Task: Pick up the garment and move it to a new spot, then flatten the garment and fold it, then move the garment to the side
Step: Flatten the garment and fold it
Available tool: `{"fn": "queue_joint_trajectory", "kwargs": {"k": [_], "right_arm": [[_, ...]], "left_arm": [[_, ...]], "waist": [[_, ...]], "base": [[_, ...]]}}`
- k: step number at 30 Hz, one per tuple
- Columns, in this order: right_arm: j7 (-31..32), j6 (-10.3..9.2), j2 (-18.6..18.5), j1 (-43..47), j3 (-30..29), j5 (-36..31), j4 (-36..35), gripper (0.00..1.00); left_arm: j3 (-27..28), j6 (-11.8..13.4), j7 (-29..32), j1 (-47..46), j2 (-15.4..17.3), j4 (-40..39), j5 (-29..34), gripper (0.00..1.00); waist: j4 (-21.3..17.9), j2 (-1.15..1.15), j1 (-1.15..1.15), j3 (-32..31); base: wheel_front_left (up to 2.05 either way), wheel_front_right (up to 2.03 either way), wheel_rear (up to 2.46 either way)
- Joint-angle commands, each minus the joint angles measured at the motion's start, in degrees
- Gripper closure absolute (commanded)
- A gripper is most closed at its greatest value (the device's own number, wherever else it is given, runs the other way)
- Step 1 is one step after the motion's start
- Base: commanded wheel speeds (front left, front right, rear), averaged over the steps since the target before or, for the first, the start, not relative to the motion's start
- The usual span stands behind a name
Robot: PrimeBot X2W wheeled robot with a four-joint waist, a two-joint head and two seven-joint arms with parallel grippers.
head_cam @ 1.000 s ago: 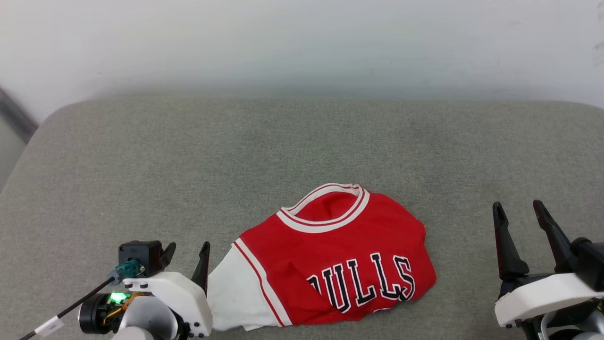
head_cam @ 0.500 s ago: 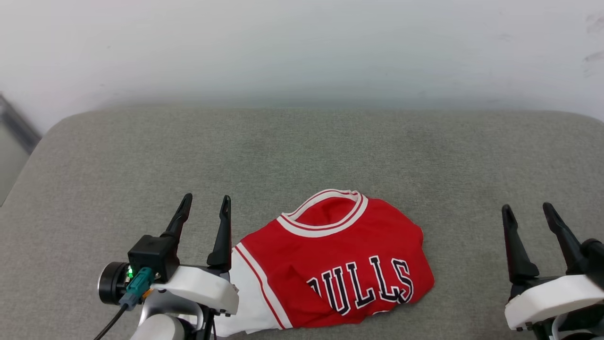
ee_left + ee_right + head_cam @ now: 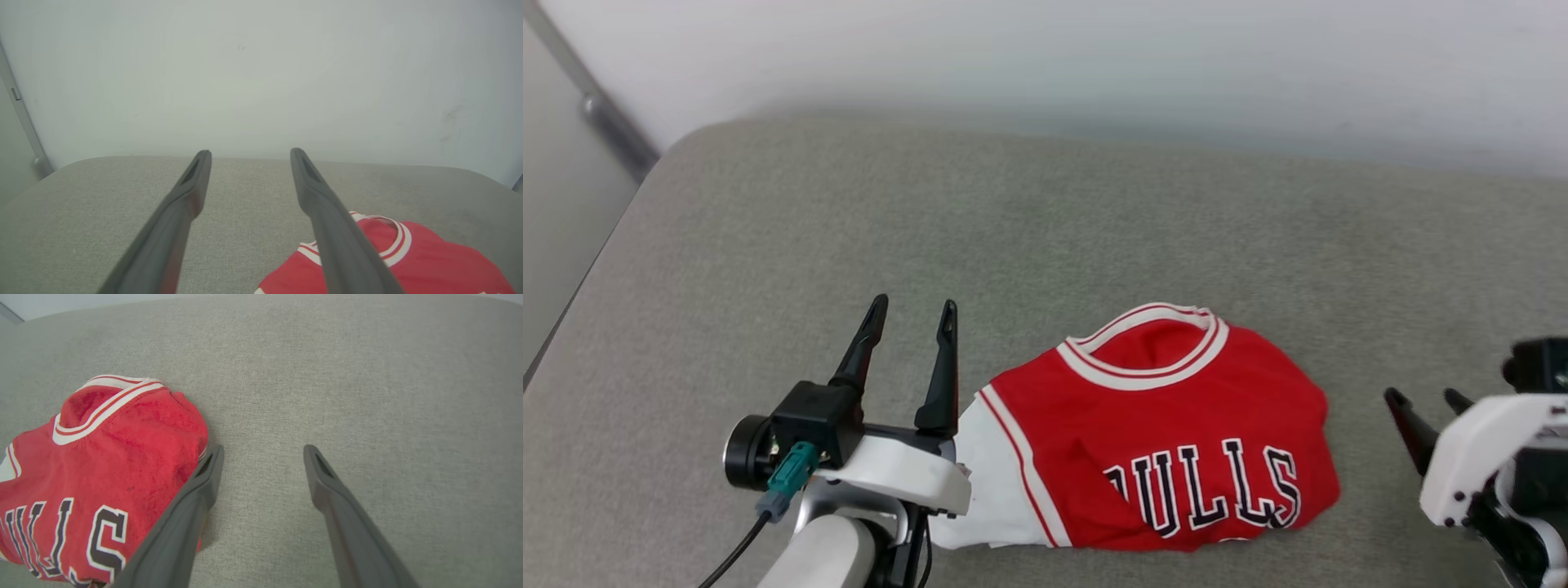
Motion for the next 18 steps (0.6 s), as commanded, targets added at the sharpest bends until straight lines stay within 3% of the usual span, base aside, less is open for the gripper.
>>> {"fn": "queue_joint_trajectory", "kwargs": {"k": [1,8,14,15,16,18], "right_arm": [[1.9,-0.02,-0.47,-1.66,1.12,0.92,0.45,0.0],[13.86,-0.02,-4.68,-5.65,9.18,6.12,4.14,0.0],[18.72,-0.03,-4.51,-5.02,12.92,9.09,10.35,0.0],[19.08,-0.03,-4.34,-4.69,13.34,9.31,11.36,0.67],[18.73,-0.02,-4.01,-4.8,13.48,9.68,12.0,1.0],[18.19,-0.02,-3.53,-5.29,14.05,10.2,12.34,1.0]], "left_arm": [[-0.16,-0.19,-0.51,-0.93,-0.35,0.07,0.46,0.0],[-1.08,-1.23,-1.64,-2.96,-2.55,1.79,0.58,0.0],[-1.23,-1.88,-2.28,-4.23,-3.77,3.38,0.74,0.0],[-1.18,-1.98,-2.35,-4.37,-3.83,3.62,0.78,0.0],[-1.09,-2.0,-2.44,-4.4,-3.92,3.81,0.76,0.0],[-0.77,-1.98,-2.46,-4.03,-3.81,4.19,0.76,0.0]], "waist": [[2.22,0.0,0.0,2.33],[5.63,0.0,0.0,5.99],[6.88,0.0,0.0,7.37],[6.93,0.0,0.0,7.4],[6.9,0.0,0.0,7.41],[6.4,0.0,0.0,7.08]], "base": [[0.0,0.0,0.0],[0.0,0.0,0.0],[0.0,0.0,0.0],[0.0,0.0,0.0],[0.0,0.0,0.0],[0.0,0.0,0.0]]}}
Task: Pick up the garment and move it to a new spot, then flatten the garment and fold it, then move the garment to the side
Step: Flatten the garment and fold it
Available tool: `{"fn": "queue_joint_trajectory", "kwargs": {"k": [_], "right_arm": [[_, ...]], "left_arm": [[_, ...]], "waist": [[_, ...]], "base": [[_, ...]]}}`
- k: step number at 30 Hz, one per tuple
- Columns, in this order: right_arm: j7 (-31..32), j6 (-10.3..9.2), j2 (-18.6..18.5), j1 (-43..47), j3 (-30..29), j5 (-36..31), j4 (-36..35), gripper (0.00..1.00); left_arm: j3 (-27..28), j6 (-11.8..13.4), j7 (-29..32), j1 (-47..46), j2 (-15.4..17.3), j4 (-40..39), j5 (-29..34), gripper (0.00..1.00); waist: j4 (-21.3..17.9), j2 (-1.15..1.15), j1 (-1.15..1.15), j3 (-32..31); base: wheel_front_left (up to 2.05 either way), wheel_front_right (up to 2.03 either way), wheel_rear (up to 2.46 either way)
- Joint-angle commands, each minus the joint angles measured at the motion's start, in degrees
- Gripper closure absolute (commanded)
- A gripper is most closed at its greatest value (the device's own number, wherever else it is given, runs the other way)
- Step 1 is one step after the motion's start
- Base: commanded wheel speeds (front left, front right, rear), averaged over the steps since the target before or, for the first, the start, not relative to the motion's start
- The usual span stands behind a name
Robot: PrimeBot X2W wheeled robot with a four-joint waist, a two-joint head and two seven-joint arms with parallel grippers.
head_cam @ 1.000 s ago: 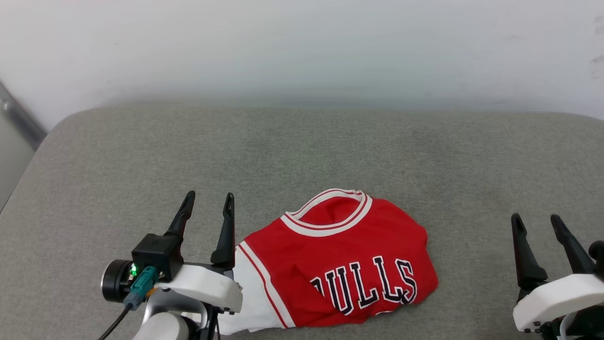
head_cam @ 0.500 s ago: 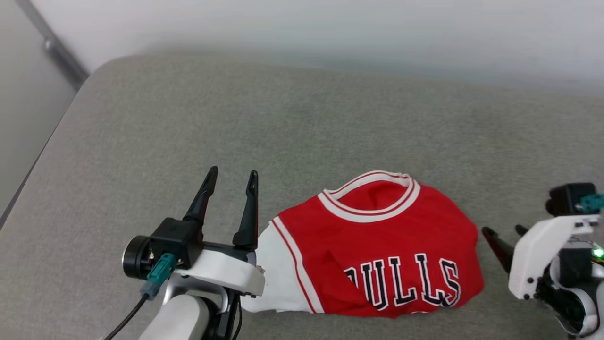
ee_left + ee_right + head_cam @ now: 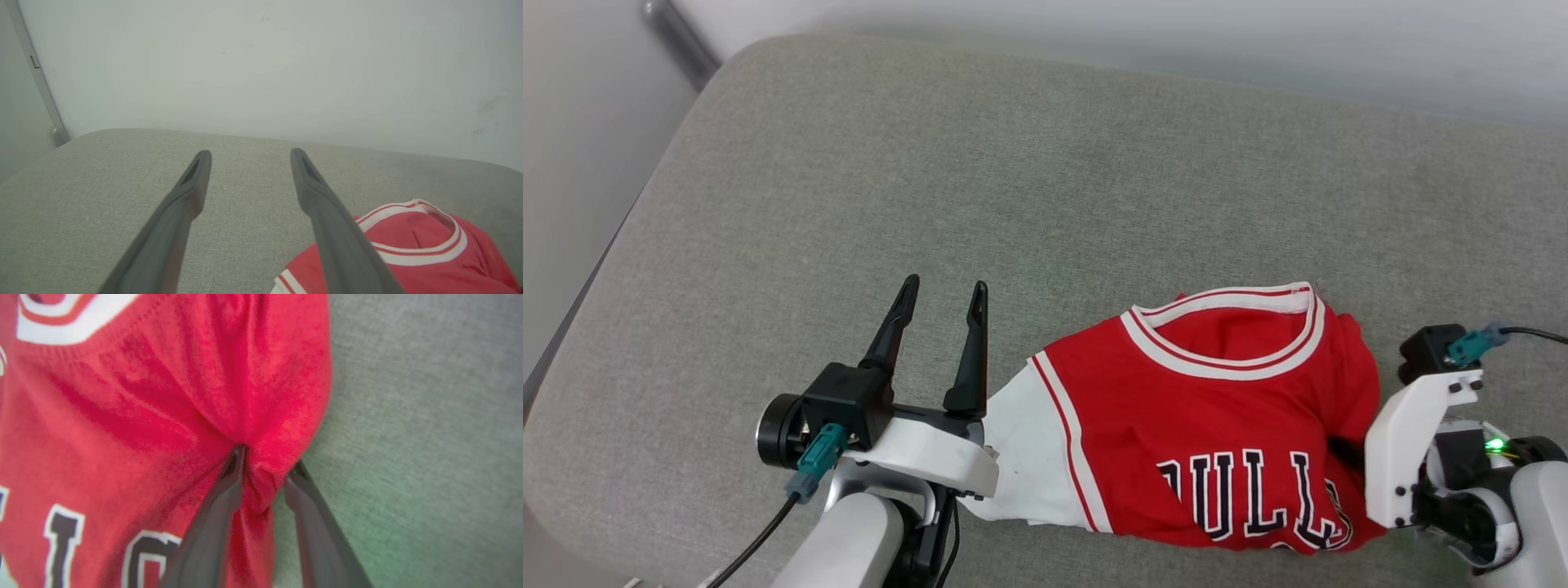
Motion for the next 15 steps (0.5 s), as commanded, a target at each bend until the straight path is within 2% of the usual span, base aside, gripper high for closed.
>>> {"fn": "queue_joint_trajectory", "kwargs": {"k": [1,5,10,15], "right_arm": [[-0.23,-0.03,1.31,1.24,1.55,0.3,1.88,1.0],[-4.36,-0.03,-0.34,-1.79,0.22,-0.76,-1.63,1.0],[-7.71,-0.04,-1.17,-1.62,-4.34,-4.03,-7.47,1.0],[-7.87,-0.03,1.76,3.47,-12.05,-7.82,-12.19,1.0]], "left_arm": [[0.33,0.07,-0.23,-0.17,0.3,0.19,0.29,0.0],[0.64,-0.04,-0.3,0.5,0.83,0.4,0.36,0.0],[0.97,0.32,-0.2,1.28,1.72,0.03,0.22,0.0],[0.98,0.46,0.54,1.9,2.59,-0.5,-0.05,0.0]], "waist": [[-0.66,0.0,0.0,-0.42],[-2.62,0.0,0.0,-1.7],[-6.18,0.0,0.0,-3.16],[-9.82,0.0,0.0,-4.1]], "base": [[0.0,0.0,0.0],[0.0,0.0,0.0],[0.0,0.0,0.0],[0.0,0.0,0.0]]}}
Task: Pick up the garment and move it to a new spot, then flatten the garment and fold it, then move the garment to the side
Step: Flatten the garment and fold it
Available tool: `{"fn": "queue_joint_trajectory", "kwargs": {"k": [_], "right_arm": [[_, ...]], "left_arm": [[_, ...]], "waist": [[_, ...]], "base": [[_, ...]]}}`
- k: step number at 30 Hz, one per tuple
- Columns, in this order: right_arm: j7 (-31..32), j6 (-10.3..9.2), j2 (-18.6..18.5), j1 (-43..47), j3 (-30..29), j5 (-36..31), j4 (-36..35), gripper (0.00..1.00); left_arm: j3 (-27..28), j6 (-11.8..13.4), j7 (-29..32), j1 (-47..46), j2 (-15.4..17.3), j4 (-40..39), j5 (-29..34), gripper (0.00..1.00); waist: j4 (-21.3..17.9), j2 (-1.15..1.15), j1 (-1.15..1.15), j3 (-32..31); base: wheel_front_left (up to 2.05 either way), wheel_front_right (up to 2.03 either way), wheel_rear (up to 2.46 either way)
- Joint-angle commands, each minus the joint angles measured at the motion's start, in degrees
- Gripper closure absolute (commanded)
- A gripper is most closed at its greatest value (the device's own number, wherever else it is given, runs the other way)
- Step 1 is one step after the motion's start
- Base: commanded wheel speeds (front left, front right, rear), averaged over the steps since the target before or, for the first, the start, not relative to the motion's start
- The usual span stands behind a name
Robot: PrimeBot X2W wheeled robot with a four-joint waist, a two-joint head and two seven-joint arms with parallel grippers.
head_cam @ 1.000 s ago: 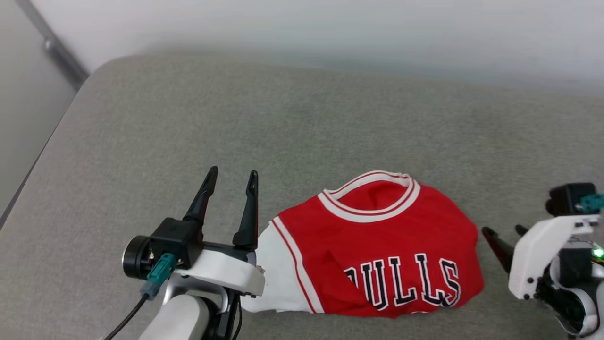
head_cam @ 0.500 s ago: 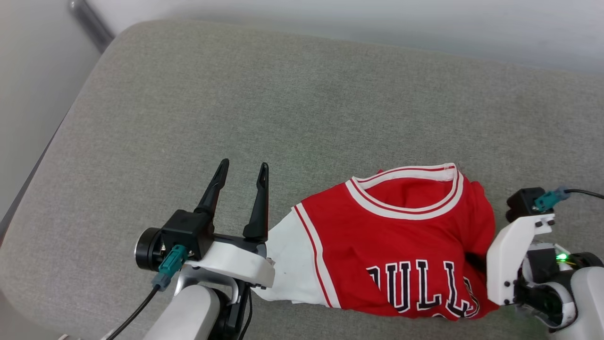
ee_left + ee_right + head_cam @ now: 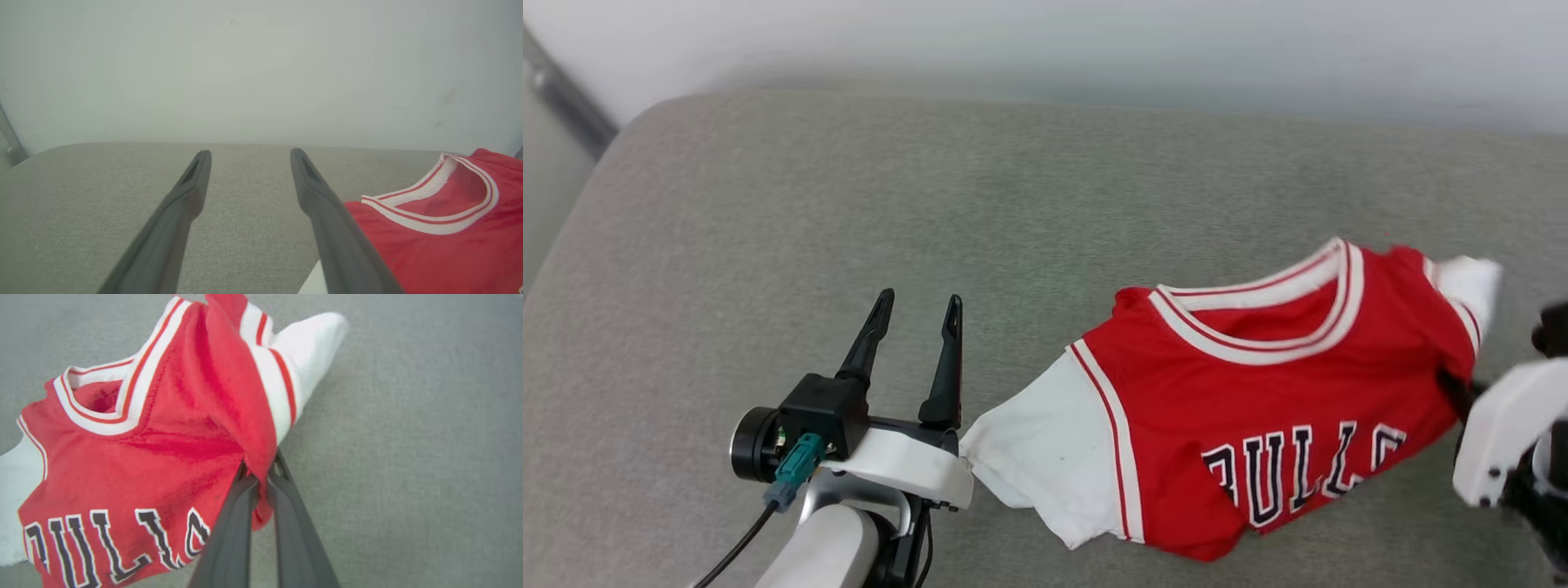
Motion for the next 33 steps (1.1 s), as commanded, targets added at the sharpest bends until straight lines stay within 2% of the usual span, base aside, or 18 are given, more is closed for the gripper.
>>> {"fn": "queue_joint_trajectory", "kwargs": {"k": [1,7,8,9,10,13,17,26,33], "right_arm": [[0.23,-0.04,1.85,2.61,-1.35,-0.45,-0.26,1.0],[-1.15,-0.04,7.4,9.48,-5.53,-1.51,5.05,1.0],[-2.56,-0.03,7.76,9.66,-5.3,-1.66,6.49,0.84],[-3.89,-0.03,7.89,9.77,-4.85,-2.06,8.02,0.24],[-5.43,-0.04,8.39,9.54,-4.61,-1.37,9.48,0.0],[-10.46,-0.03,8.86,8.6,-4.06,-1.2,11.45,0.0],[-16.91,-0.03,8.57,8.94,-4.3,-1.3,10.6,0.0],[-28.28,-0.03,8.51,12.31,-6.19,-3.66,0.38,0.0],[-34.39,-0.03,9.15,13.58,-3.66,-6.05,-5.19,0.0]], "left_arm": [[0.02,0.13,0.2,0.41,0.32,-0.3,-0.04,0.0],[-0.37,0.57,1.34,1.15,0.76,-0.62,-0.31,0.0],[-0.39,0.6,1.55,1.24,0.88,-0.68,-0.35,0.0],[-0.42,0.6,1.69,1.26,0.95,-0.7,-0.39,0.0],[-0.43,0.62,1.8,1.37,1.06,-0.64,-0.42,0.0],[-0.3,1.05,2.01,2.1,1.37,-0.69,-0.58,0.0],[-0.01,1.63,2.19,3.65,1.72,-0.65,-1.09,0.0],[1.12,2.75,2.65,7.21,2.87,-0.77,-2.65,0.0],[1.75,2.84,4.32,8.44,3.9,-0.37,-4.16,0.0]], "waist": [[-2.2,0.0,0.0,-0.98],[-4.5,0.0,0.0,-1.23],[-4.78,0.0,0.0,-1.21],[-4.96,0.0,0.0,-1.19],[-5.12,0.0,0.0,-1.22],[-5.6,0.0,0.0,-1.58],[-5.8,0.0,0.0,-2.9],[-5.39,0.0,0.0,-6.47],[-5.52,0.0,0.0,-8.44]], "base": [[0.0,0.0,0.0],[0.0,0.0,0.0],[0.0,0.0,0.0],[0.0,0.0,0.0],[0.0,0.0,0.0],[0.0,0.0,0.0],[0.0,0.0,0.0],[0.0,0.0,0.0],[0.0,0.0,0.0]]}}
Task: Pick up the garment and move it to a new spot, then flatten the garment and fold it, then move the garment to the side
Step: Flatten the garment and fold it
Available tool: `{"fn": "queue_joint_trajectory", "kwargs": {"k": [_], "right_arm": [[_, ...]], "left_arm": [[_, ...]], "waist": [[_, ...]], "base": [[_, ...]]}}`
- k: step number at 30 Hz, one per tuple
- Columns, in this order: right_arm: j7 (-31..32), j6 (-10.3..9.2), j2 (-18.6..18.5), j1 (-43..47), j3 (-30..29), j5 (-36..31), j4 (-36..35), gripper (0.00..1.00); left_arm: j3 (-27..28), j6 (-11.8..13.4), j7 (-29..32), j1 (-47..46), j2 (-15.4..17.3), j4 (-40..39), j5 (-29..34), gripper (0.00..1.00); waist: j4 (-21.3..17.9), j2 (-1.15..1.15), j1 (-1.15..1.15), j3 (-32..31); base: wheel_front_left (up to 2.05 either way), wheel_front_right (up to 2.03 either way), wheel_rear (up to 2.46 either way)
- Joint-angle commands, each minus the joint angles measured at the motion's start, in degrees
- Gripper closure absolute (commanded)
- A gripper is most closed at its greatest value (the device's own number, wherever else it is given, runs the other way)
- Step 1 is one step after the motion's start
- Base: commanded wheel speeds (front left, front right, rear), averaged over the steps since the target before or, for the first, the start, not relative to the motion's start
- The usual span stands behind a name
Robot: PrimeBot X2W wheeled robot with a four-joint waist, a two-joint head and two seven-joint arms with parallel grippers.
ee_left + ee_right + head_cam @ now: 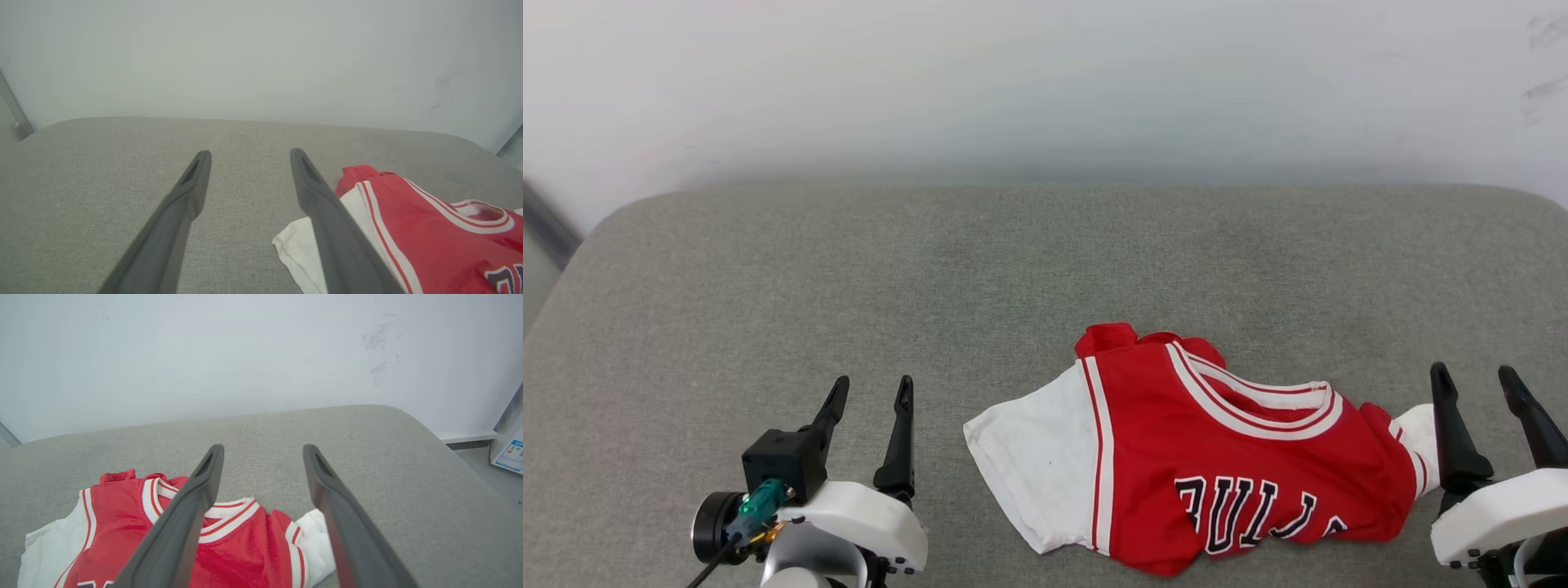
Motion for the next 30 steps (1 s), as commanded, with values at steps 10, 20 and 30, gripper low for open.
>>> {"fn": "queue_joint_trajectory", "kwargs": {"k": [10,20,30], "right_arm": [[-2.79,-0.02,1.05,1.7,5.68,-1.61,-7.34,0.0],[-3.99,-0.02,1.26,-0.84,7.06,-1.01,-8.62,0.0],[-5.28,-0.02,1.37,-2.08,6.54,-0.54,-7.2,0.0]], "left_arm": [[-2.92,-5.94,15.99,-5.8,3.53,1.74,-5.23,0.0],[-9.58,-9.1,37.92,-14.13,6.63,7.79,-6.15,0.0],[-13.44,-9.84,46.68,-14.67,5.52,11.87,-7.33,1.0]], "waist": [[-3.06,0.0,0.0,2.09],[-6.77,0.0,0.0,9.66],[-8.31,0.0,0.0,12.06]], "base": [[0.0,0.0,0.0],[0.0,0.0,0.0],[0.0,0.0,0.0]]}}
